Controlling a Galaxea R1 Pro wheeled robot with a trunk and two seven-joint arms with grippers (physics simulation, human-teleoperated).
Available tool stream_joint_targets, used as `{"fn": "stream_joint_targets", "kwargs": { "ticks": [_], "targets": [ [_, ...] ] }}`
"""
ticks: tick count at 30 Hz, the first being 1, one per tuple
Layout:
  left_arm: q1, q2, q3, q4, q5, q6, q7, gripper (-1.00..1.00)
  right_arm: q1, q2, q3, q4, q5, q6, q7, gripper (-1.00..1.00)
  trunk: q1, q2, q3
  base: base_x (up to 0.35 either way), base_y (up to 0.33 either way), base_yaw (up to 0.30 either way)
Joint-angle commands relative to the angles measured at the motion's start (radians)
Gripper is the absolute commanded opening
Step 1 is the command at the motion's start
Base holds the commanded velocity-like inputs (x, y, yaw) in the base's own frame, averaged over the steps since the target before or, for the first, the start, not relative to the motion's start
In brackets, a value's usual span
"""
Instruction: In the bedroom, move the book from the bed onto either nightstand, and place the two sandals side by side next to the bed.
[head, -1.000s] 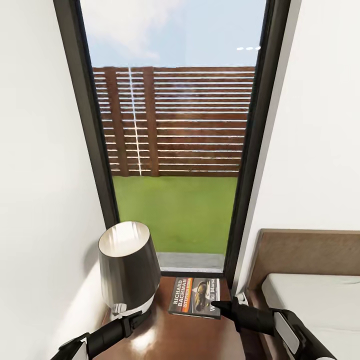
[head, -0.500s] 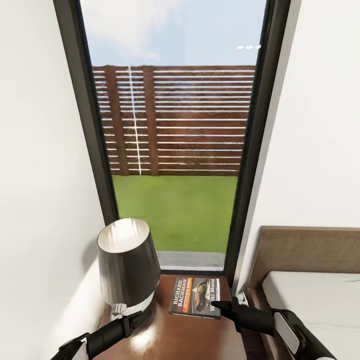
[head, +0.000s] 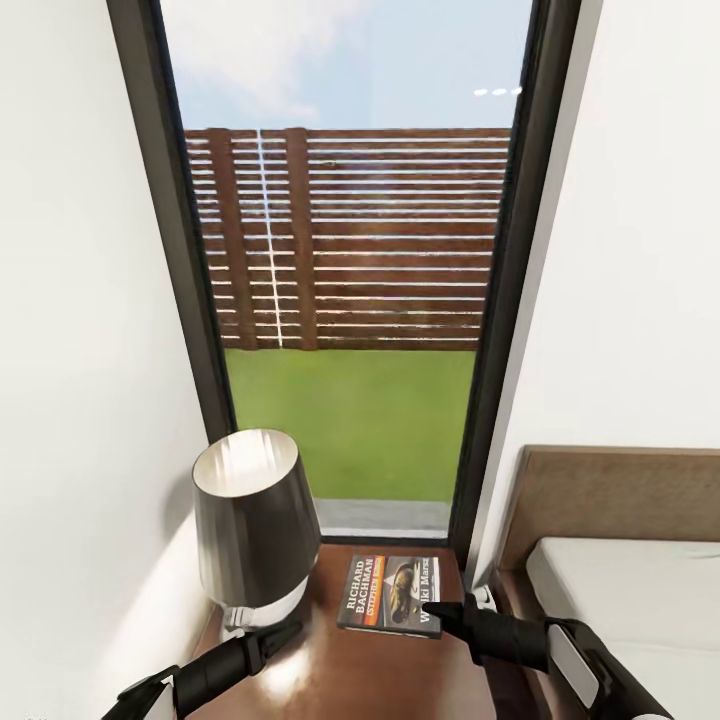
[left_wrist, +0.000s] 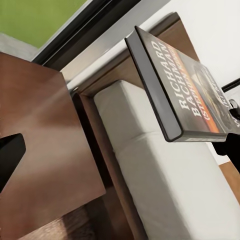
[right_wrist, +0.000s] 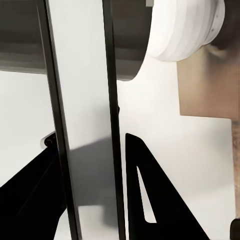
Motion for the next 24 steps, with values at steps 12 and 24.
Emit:
{"fn": "stream_joint_targets", "kwargs": {
  "ticks": [12,24],
  "targets": [
    [-0.001,0.0,0.002,0.0,0.002,0.009,-0.003,1.0,-0.001,-0.001,0.002,0.0,-0.004,0.004,0.002,-1.0,0.046,-0.085,-0.039,0.0,0.0,0.0],
    [-0.001,0.0,0.002,0.0,0.002,0.009,-0.003,1.0,0.0,-0.001,0.002,0.0,-0.004,0.004,0.002,-1.0,0.092,-0.169,-0.076,0.0,0.0,0.0]
  ]
}}
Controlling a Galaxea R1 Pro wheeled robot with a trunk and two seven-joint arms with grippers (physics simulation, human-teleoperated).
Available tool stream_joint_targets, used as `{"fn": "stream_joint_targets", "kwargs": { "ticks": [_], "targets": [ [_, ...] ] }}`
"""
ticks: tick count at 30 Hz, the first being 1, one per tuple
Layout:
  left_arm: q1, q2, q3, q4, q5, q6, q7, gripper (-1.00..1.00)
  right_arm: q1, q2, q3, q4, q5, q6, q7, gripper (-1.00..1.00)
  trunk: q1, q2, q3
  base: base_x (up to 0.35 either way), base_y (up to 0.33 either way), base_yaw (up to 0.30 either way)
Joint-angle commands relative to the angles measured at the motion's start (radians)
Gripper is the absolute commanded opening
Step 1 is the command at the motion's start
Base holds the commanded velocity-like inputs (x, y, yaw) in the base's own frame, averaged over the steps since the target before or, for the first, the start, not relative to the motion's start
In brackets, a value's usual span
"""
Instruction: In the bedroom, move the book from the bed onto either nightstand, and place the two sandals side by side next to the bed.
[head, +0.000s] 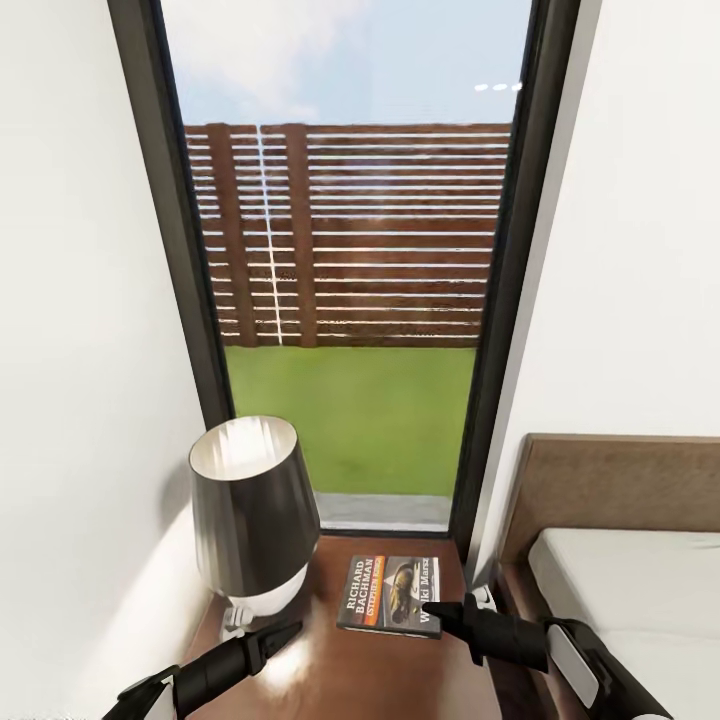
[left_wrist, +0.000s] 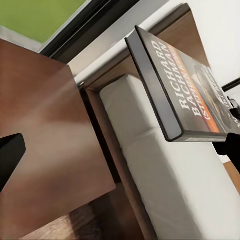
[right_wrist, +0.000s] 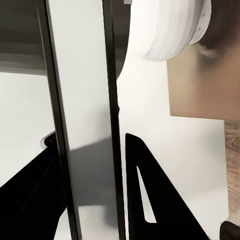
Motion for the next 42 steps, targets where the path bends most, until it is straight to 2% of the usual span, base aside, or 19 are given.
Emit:
{"fn": "stream_joint_targets", "kwargs": {
  "ticks": [1,8,10,16,18,21,22,23,25,26,34,38,42],
  "targets": [
    [-0.001,0.0,0.003,0.001,0.002,0.009,-0.004,1.0,-0.001,-0.001,0.001,0.0,-0.003,0.004,0.002,-1.0,0.004,-0.008,-0.004,0.0,0.0,0.0],
    [-0.001,0.0,0.003,0.0,0.002,0.009,-0.007,1.0,-0.001,0.0,0.001,0.0,-0.003,0.004,0.002,-1.0,0.031,-0.057,-0.026,0.0,0.0,0.0],
    [-0.001,0.0,0.002,-0.002,0.003,0.008,-0.026,1.0,-0.001,0.0,0.002,0.0,-0.002,0.004,0.002,-1.0,0.038,-0.071,-0.032,0.0,0.0,0.0],
    [-0.001,-0.002,-0.002,-0.016,0.002,0.01,-0.104,1.0,-0.001,0.004,0.004,0.0,-0.002,0.004,0.002,-1.0,0.038,-0.071,-0.032,0.0,0.0,0.0],
    [-0.003,-0.004,-0.002,-0.083,0.002,0.042,-0.117,1.0,-0.001,0.006,0.004,0.0,-0.001,0.004,0.002,-1.0,0.038,-0.071,-0.032,0.0,0.0,0.0],
    [-0.003,-0.008,-0.005,-0.175,0.002,0.139,-0.119,1.0,-0.001,0.007,0.004,0.0,-0.001,0.004,0.001,-1.0,0.038,-0.071,-0.032,0.0,0.0,0.0],
    [-0.004,-0.009,-0.013,-0.229,0.001,0.196,-0.119,1.0,-0.001,0.007,0.005,0.0,0.0,0.004,0.001,-1.0,0.038,-0.071,-0.032,0.0,0.0,0.0],
    [-0.004,-0.01,-0.022,-0.258,0.002,0.225,-0.119,1.0,-0.001,0.007,0.005,0.0,0.0,0.004,0.001,-1.0,0.038,-0.071,-0.032,0.0,0.0,0.0],
    [-0.004,-0.01,-0.036,-0.285,0.002,0.25,-0.119,1.0,-0.001,0.007,0.005,0.0,0.0,0.004,0.001,-1.0,0.038,-0.071,-0.032,0.0,0.0,0.0],
    [-0.004,-0.011,-0.055,-0.302,0.002,0.267,-0.12,1.0,-0.001,0.007,0.005,0.0,0.0,0.004,0.001,-1.0,0.038,-0.071,-0.032,0.0,0.0,0.0],
    [-0.004,-0.026,-0.079,-0.311,0.001,0.277,-0.119,1.0,-0.001,0.007,0.005,0.0,0.0,0.004,0.001,-1.0,0.038,-0.071,-0.032,0.0,0.0,0.0],
    [-0.004,-0.03,-0.106,-0.309,0.001,0.278,-0.118,1.0,-0.001,0.007,0.005,0.0,0.0,0.004,0.001,-1.0,0.054,-0.099,-0.045,0.0,0.0,0.0],
    [-0.004,-0.032,-0.114,-0.308,0.002,0.278,-0.118,1.0,-0.001,0.007,0.005,0.001,0.0,0.004,0.001,-1.0,0.069,-0.127,-0.058,0.0,0.0,0.0]
  ]
}}
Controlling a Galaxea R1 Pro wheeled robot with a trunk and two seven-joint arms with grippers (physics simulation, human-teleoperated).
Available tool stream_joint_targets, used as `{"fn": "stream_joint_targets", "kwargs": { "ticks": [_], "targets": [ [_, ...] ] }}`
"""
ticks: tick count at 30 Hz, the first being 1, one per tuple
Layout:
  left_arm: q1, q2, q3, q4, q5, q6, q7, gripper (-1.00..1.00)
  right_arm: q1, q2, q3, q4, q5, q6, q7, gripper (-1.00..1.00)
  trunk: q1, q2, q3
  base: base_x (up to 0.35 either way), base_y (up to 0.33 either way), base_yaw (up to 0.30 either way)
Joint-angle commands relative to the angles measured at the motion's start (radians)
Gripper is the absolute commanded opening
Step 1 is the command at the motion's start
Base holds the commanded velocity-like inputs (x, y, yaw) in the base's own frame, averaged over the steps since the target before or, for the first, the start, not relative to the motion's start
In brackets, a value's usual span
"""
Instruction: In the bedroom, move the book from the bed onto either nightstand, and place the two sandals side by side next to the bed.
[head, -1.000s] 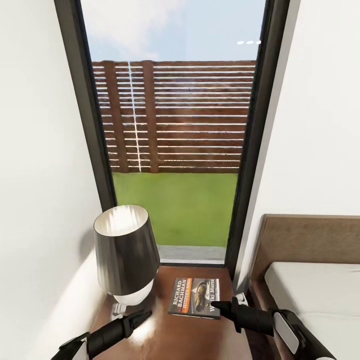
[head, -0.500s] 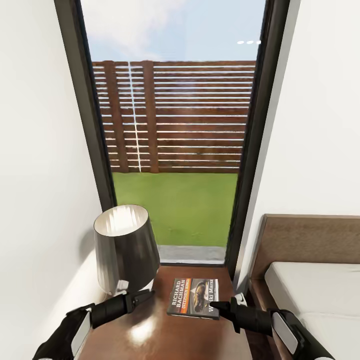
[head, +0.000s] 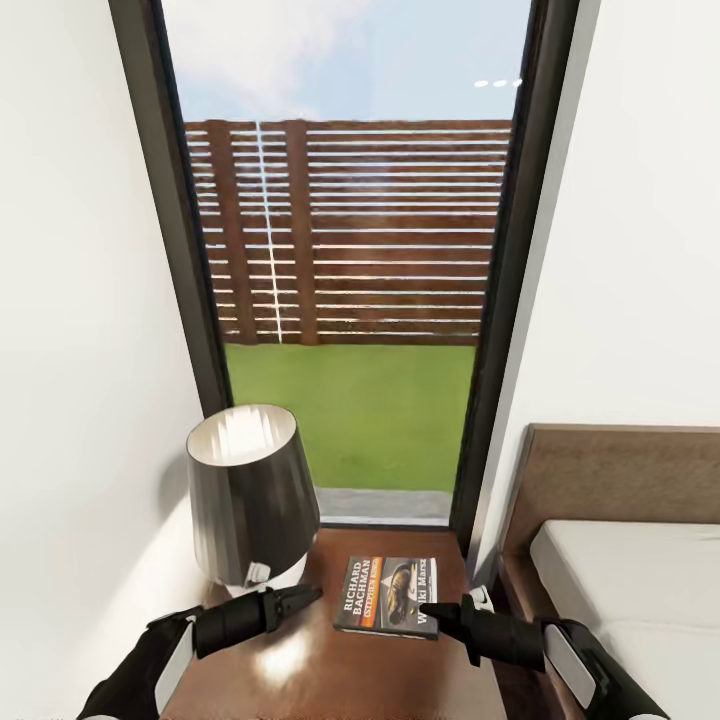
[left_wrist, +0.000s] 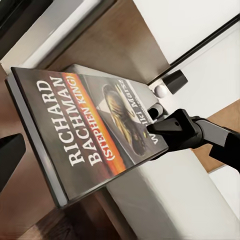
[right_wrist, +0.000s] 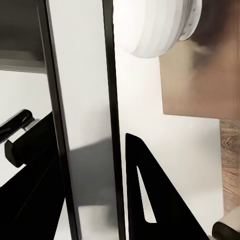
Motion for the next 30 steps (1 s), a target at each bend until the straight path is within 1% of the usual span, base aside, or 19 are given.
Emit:
{"fn": "stream_joint_targets", "kwargs": {
  "ticks": [1,30],
  "targets": [
    [-0.001,0.0,-0.001,0.0,0.003,0.011,-0.004,1.0,-0.001,-0.001,0.002,0.0,-0.004,0.004,0.002,-1.0,0.004,-0.008,-0.004,0.0,0.0,0.0],
    [-0.001,0.001,-0.001,0.002,0.003,0.009,-0.004,1.0,0.0,-0.001,-0.003,0.0,-0.007,0.004,0.004,-1.0,0.115,-0.211,-0.095,0.0,0.0,0.0]
  ]
}}
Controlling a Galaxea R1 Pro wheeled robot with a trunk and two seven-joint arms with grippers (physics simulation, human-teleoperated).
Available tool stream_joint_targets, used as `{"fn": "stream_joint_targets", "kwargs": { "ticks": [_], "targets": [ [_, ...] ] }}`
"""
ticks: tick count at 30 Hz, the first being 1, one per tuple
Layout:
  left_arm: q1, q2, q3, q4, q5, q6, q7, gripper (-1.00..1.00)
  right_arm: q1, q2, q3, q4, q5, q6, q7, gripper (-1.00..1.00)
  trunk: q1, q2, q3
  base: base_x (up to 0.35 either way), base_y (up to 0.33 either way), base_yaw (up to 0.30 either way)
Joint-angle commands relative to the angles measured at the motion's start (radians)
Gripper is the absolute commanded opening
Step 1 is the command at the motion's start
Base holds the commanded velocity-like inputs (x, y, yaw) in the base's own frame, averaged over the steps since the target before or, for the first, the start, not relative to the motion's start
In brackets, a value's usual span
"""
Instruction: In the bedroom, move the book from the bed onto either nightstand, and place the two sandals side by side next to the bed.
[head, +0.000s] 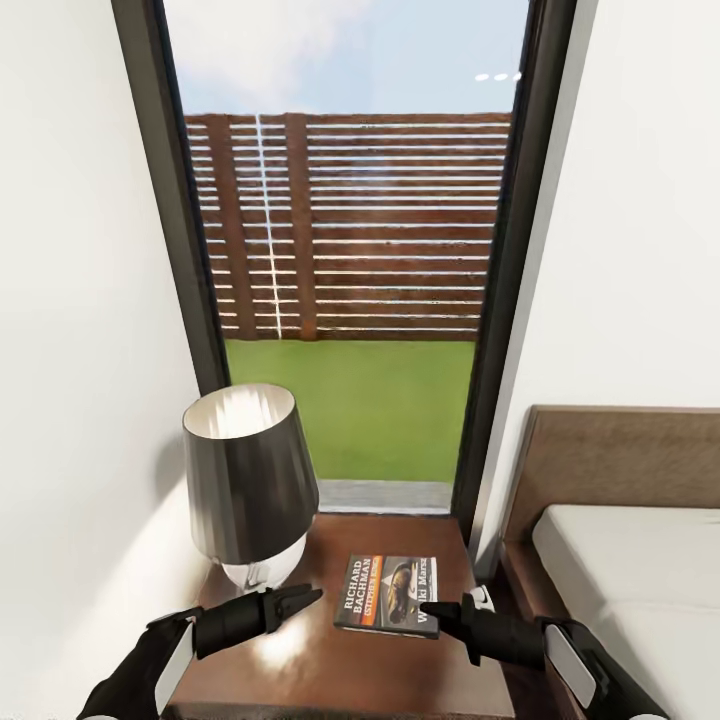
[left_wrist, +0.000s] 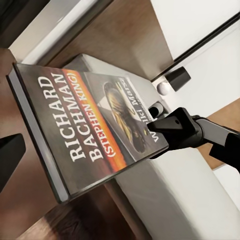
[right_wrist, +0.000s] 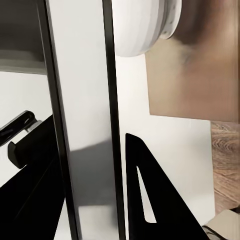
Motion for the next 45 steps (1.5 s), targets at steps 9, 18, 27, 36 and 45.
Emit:
{"fn": "stream_joint_targets", "kwargs": {
  "ticks": [9,18,27,36,45],
  "targets": [
    [-0.001,0.0,0.002,0.0,0.004,0.01,-0.003,1.0,-0.001,0.0,0.003,0.0,-0.002,0.004,0.002,-1.0,0.034,-0.064,-0.029,0.0,0.0,0.0],
    [-0.001,0.0,0.002,0.0,0.004,0.01,-0.003,1.0,-0.001,0.001,0.006,0.0,-0.001,0.004,0.002,-1.0,0.069,-0.127,-0.057,0.0,0.0,0.0],
    [-0.001,0.0,0.002,0.001,0.004,0.01,-0.003,1.0,-0.001,0.013,0.007,0.0,0.001,0.004,0.001,-1.0,0.103,-0.19,-0.086,0.0,0.0,0.0],
    [-0.001,0.0,0.002,0.002,0.004,0.01,0.0,1.0,-0.001,0.015,0.007,0.001,0.001,0.004,0.001,-1.0,0.115,-0.211,-0.095,0.0,0.0,0.0],
    [-0.001,0.0,0.004,0.002,0.004,0.01,0.0,1.0,-0.001,0.014,0.007,0.0,0.001,0.004,0.001,-1.0,0.115,-0.211,-0.095,0.061,0.0,0.0]
  ]
}}
